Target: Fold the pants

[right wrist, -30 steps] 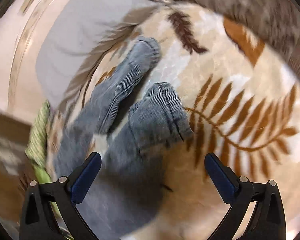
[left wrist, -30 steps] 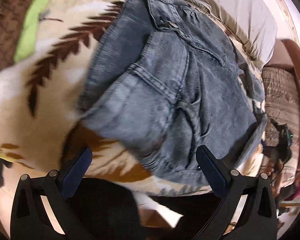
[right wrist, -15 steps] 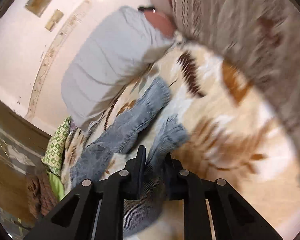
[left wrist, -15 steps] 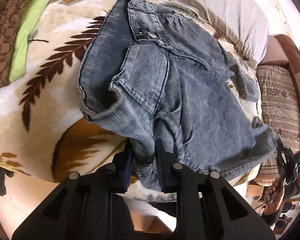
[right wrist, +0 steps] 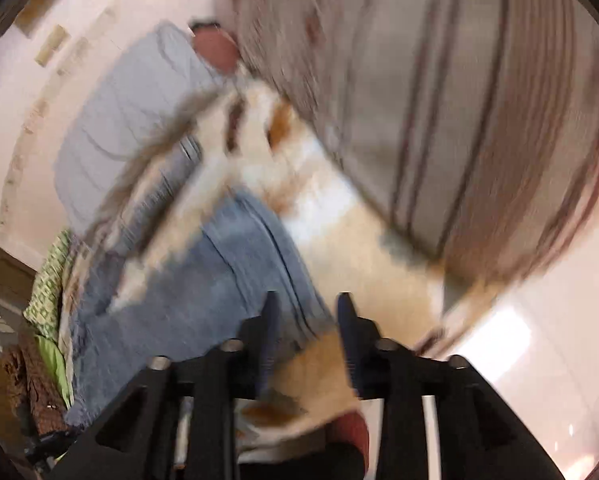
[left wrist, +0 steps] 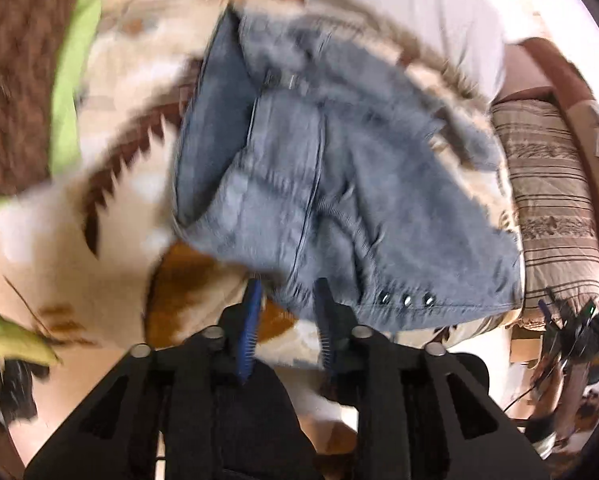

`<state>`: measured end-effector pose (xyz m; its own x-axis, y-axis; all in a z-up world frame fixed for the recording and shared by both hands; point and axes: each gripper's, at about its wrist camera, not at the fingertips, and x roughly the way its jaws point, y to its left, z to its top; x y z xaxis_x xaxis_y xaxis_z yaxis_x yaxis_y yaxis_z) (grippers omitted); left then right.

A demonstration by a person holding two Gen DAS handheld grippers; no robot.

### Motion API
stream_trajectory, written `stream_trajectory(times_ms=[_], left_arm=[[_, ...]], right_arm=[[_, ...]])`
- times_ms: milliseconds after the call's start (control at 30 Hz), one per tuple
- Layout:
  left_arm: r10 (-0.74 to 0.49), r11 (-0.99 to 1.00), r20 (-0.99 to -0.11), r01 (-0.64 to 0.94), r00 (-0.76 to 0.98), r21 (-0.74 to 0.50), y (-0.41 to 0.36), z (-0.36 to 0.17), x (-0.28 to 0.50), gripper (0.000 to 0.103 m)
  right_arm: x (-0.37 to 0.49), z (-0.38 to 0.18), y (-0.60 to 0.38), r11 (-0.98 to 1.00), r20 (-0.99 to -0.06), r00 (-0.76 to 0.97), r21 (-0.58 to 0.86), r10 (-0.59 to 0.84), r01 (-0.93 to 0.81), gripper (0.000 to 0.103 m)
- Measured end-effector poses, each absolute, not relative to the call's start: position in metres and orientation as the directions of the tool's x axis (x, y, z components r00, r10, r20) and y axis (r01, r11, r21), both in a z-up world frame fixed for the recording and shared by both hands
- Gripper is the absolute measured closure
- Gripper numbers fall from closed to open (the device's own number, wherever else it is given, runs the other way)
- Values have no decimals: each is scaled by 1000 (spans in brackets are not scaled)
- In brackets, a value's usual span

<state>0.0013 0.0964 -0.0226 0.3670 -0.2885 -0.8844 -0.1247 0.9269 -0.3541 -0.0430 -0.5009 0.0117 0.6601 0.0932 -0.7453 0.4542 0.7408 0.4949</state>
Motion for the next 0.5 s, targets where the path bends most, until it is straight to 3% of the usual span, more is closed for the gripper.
stream_trajectory(times_ms=[33, 67, 100, 267, 433, 467, 500], left_arm=[[-272, 933, -881, -120, 387, -340, 98, -17, 7, 53], [-252, 938, -881, -122, 401, -323, 100, -14, 14, 36], [-237, 941, -881, -127, 408, -312, 102, -13, 25, 31], [-262, 932, -922, -172, 285, -318, 103, -48, 84, 31], [-200, 960, -951, -145, 236, -238, 82, -63, 94, 31], [-191, 964, -953, -138, 237, -228, 78, -63, 93, 31], [-199, 963, -950, -130, 241, -234, 76, -60, 91, 31]], right_arm=[[-39, 16, -504, 751, -736, 670, 497, 99, 435, 29], [-26, 20, -504, 766, -731, 673, 495, 112, 410, 22], [-12, 22, -502, 781, -732, 669, 490, 127, 388, 22], [71, -3, -487, 807, -782, 597, 465, 181, 364, 22], [106, -42, -475, 831, -843, 509, 403, 174, 382, 24], [109, -39, -465, 874, -849, 509, 351, 146, 335, 42], [110, -37, -458, 902, -855, 503, 312, 130, 297, 85]])
